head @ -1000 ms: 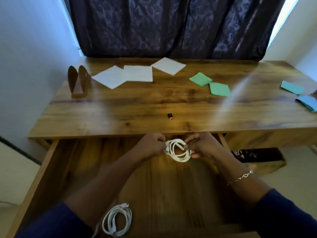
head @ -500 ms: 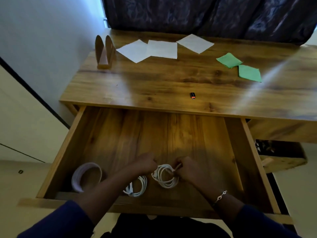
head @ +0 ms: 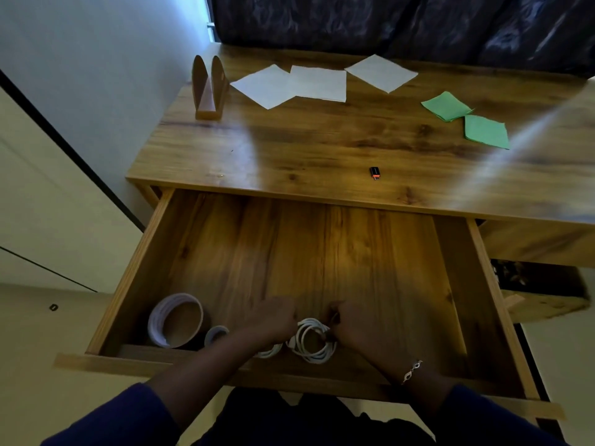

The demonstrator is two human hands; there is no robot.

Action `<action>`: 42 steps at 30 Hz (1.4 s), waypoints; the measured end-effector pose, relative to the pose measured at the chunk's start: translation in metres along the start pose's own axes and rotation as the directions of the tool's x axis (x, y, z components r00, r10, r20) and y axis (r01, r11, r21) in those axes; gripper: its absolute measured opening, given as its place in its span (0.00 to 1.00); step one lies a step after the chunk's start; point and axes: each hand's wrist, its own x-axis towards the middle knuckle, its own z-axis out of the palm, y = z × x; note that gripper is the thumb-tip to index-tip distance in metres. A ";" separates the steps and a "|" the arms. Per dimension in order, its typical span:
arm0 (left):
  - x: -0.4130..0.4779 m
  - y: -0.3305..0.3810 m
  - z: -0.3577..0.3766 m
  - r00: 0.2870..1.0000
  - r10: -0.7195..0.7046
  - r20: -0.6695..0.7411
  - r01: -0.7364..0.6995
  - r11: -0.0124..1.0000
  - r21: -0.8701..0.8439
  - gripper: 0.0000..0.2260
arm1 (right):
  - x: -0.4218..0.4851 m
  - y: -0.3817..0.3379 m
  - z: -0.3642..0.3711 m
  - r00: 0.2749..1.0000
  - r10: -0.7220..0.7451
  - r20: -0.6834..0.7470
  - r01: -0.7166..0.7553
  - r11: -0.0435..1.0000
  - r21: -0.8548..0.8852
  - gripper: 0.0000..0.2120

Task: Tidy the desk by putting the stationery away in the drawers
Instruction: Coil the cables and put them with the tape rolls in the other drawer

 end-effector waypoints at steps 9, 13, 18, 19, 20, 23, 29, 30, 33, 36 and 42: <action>0.004 0.012 -0.010 0.960 0.208 -0.187 -0.156 0.954 0.256 0.11 | 0.001 0.000 -0.009 0.997 -0.058 -0.047 0.060 0.997 0.044 0.10; 0.009 0.039 -0.050 0.821 0.382 -0.425 -0.362 0.923 0.131 0.14 | 0.001 -0.004 -0.056 0.948 -0.135 -0.289 0.167 0.982 0.090 0.06; 0.035 0.076 -0.097 0.643 0.425 -0.637 -0.447 0.884 0.139 0.19 | 0.017 -0.024 -0.137 0.741 -0.305 -0.598 0.319 0.944 -0.086 0.06; 0.043 0.082 -0.106 0.645 0.438 -0.626 -0.437 0.884 0.168 0.20 | 0.025 -0.027 -0.151 0.711 -0.316 -0.628 0.316 0.942 -0.117 0.07; 0.051 0.090 -0.114 0.660 0.447 -0.603 -0.422 0.885 0.195 0.21 | 0.033 -0.030 -0.164 0.696 -0.320 -0.643 0.289 0.944 -0.157 0.07; 0.066 0.109 -0.133 0.740 0.435 -0.513 -0.367 0.900 0.235 0.25 | 0.064 -0.035 -0.192 0.712 -0.366 -0.599 0.191 0.922 -0.336 0.11; 0.080 0.113 -0.134 0.811 0.401 -0.425 -0.352 0.916 0.192 0.30 | 0.099 -0.035 -0.201 0.780 -0.468 -0.416 0.230 0.832 -0.505 0.16; 0.082 0.111 -0.133 0.819 0.392 -0.418 -0.344 0.920 0.189 0.30 | 0.101 -0.035 -0.200 0.790 -0.453 -0.413 0.212 0.834 -0.509 0.15; 0.084 0.105 -0.130 0.829 0.390 -0.401 -0.329 0.920 0.213 0.30 | 0.105 -0.031 -0.198 0.790 -0.417 -0.450 0.153 0.844 -0.514 0.12; 0.083 0.100 -0.128 0.822 0.393 -0.413 -0.322 0.918 0.232 0.28 | 0.104 -0.028 -0.199 0.772 -0.439 -0.459 0.142 0.824 -0.549 0.10; 0.070 0.092 -0.119 0.779 0.424 -0.462 -0.358 0.906 0.227 0.26 | 0.075 -0.029 -0.201 0.756 -0.446 -0.479 0.190 0.850 -0.491 0.12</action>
